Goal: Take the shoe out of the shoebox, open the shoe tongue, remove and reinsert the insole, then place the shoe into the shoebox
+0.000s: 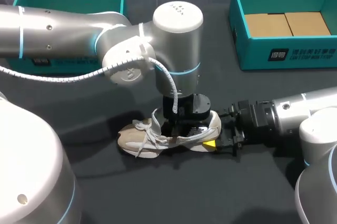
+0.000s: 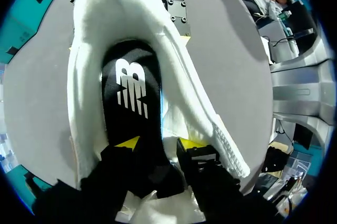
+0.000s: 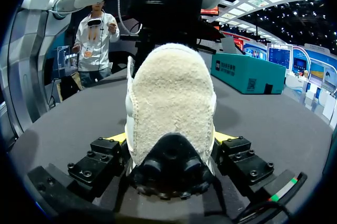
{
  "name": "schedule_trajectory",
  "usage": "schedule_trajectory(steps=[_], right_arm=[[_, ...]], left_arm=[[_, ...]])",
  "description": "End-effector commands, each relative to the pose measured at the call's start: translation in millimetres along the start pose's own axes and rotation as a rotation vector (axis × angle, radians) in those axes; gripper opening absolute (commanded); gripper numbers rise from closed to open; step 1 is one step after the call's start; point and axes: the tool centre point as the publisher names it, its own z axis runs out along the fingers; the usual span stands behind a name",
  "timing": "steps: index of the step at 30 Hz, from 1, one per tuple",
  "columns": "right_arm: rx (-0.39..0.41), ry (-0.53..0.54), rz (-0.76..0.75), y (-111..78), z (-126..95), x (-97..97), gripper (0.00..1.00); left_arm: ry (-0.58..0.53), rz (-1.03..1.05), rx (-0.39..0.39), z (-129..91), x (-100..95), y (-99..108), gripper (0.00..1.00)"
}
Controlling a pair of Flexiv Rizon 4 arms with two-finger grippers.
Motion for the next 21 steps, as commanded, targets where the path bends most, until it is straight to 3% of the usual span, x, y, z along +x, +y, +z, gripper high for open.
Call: schedule_trajectory(steps=[1,9,21], right_arm=[[0.003,-0.002,-0.001,0.8,-1,0.1,0.0],[0.003,-0.002,-0.001,0.8,-1,0.1,0.0],[0.003,-0.002,-0.001,0.8,-1,0.1,0.0]], left_arm=[[-0.056,-0.005,0.001,12,3.8,-3,0.47],[-0.176,-0.032,-0.009,24,-14.7,-9,0.45],[-0.188,-0.078,-0.005,13,-37.9,-2,0.33]])
